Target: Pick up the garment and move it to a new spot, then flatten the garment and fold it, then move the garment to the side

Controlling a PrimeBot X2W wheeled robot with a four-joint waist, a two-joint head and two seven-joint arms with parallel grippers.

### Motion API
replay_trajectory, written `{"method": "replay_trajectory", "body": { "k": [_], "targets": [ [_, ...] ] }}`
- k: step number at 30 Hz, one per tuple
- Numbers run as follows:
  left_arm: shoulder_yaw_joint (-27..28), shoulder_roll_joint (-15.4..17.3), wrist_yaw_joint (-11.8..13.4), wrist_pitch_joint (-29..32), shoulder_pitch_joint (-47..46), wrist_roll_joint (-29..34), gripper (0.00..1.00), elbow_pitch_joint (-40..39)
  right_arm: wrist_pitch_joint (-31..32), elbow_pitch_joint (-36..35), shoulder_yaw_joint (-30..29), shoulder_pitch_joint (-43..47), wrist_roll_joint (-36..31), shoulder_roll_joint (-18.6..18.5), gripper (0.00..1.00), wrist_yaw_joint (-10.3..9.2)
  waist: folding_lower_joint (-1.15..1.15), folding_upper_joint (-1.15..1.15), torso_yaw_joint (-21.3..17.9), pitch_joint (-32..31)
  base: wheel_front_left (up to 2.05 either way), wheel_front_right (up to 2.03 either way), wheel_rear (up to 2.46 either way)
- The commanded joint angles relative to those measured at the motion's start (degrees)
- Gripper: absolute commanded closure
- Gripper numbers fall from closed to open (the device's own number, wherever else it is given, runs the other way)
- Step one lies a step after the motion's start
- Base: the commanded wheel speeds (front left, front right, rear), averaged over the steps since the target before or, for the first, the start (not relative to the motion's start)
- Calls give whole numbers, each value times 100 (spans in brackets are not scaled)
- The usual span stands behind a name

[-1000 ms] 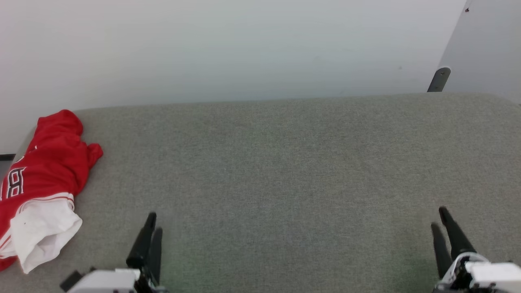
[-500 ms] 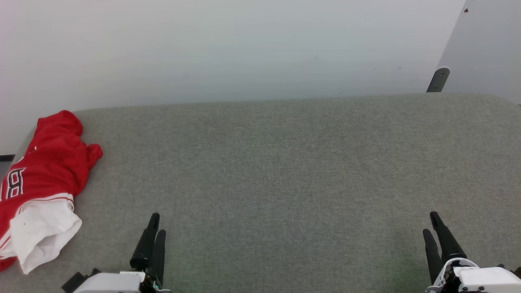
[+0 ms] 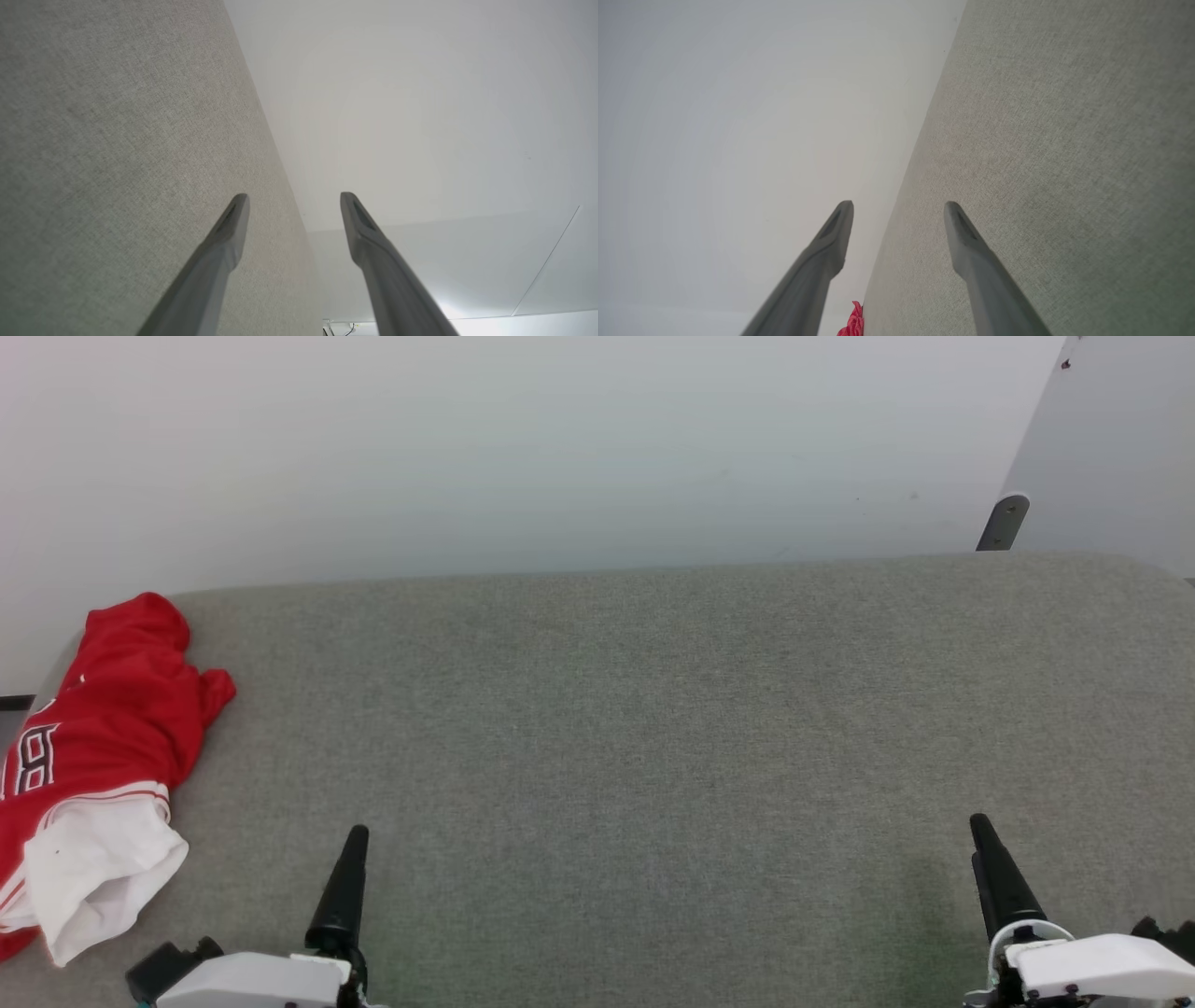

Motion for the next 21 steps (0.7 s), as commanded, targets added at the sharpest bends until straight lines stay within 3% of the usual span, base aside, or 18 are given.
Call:
{"method": "replay_trajectory", "body": {
  "k": [1,21],
  "targets": [
    [-62,86,54,-66,-46,203,0,-117,-68,-61,50,-174,-261,-43,0,1,0,0,0,-5,0,0,0],
    [-336,375,371,-506,61,2391,0,-338,-355,-260,-14,-140,-2828,28,0,2,0,0,-10,-55,0,0,0]
  ]
}}
